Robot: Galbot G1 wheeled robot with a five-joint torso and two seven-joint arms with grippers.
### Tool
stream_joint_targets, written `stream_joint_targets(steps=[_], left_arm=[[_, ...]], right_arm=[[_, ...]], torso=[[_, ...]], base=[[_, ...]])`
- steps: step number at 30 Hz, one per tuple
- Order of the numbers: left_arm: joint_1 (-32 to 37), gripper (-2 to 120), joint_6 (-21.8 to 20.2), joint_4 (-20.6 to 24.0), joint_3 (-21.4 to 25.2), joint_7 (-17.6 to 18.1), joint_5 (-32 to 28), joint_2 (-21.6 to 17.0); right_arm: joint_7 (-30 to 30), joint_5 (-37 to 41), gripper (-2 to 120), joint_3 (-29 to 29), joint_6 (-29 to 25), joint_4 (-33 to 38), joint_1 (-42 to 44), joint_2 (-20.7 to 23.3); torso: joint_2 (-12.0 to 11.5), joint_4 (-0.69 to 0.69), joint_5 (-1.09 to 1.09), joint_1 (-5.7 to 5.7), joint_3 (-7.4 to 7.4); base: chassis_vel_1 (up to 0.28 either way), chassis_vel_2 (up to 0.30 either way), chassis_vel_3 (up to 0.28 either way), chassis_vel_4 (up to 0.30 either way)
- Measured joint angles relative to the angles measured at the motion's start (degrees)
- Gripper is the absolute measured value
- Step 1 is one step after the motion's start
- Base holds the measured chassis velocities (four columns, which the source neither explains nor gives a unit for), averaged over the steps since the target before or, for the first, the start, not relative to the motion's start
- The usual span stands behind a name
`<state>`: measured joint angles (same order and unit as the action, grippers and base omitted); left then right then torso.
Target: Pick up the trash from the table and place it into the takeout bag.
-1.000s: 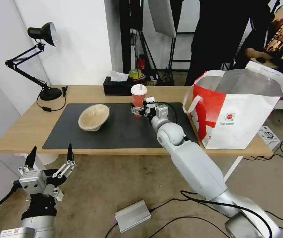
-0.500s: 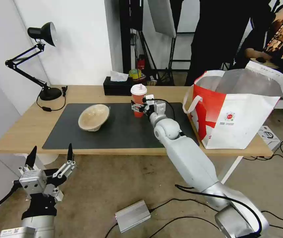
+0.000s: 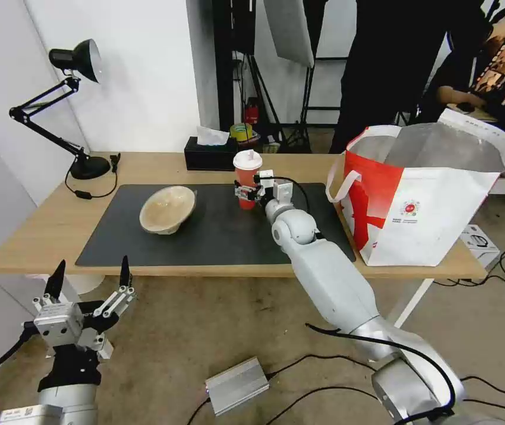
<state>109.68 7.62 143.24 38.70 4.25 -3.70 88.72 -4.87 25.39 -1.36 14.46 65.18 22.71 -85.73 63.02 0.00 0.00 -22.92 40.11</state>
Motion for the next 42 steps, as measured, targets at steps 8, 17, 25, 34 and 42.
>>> stream_joint_targets(steps=[8, 17, 25, 34, 42], left_arm=[[0.0, 100, 0.1, 0.0, 0.1, 0.0, 0.0, 0.0], [0.0, 100, 0.1, 0.0, 0.0, 0.0, 0.0, 0.0], [0.0, 100, 0.3, 0.0, 0.0, 0.0, 0.0, 0.0], [-0.1, 100, 0.3, 0.0, 0.1, 0.0, 0.0, 0.0], [-0.2, 100, 0.3, 0.0, 0.0, 0.0, 0.0, 0.0]], right_arm=[[0.7, -1.4, 88, 0.1, -0.7, -0.8, -0.1, -0.5], [0.8, -1.3, 65, 0.1, -0.8, -0.8, -0.2, -0.3], [0.8, -1.3, 54, 0.0, -0.8, -0.6, -0.3, -0.3], [0.8, -1.2, 52, 0.0, -0.8, -0.3, -0.3, 0.1], [0.6, -1.2, 52, 0.0, -0.8, 0.6, 0.1, 0.7]], torso=[[0.0, 0.0, 0.0, 0.0, 0.0], [0.0, 0.0, 0.0, 0.0, 0.0], [0.0, 0.0, 0.0, 0.0, 0.0], [0.0, 0.0, 0.0, 0.0, 0.0], [0.0, 0.0, 0.0, 0.0, 0.0]], base=[[0.0, 0.0, 0.0, 0.0], [0.0, 0.0, 0.0, 0.0], [0.0, 0.0, 0.0, 0.0], [0.0, 0.0, 0.0, 0.0], [0.0, 0.0, 0.0, 0.0]])
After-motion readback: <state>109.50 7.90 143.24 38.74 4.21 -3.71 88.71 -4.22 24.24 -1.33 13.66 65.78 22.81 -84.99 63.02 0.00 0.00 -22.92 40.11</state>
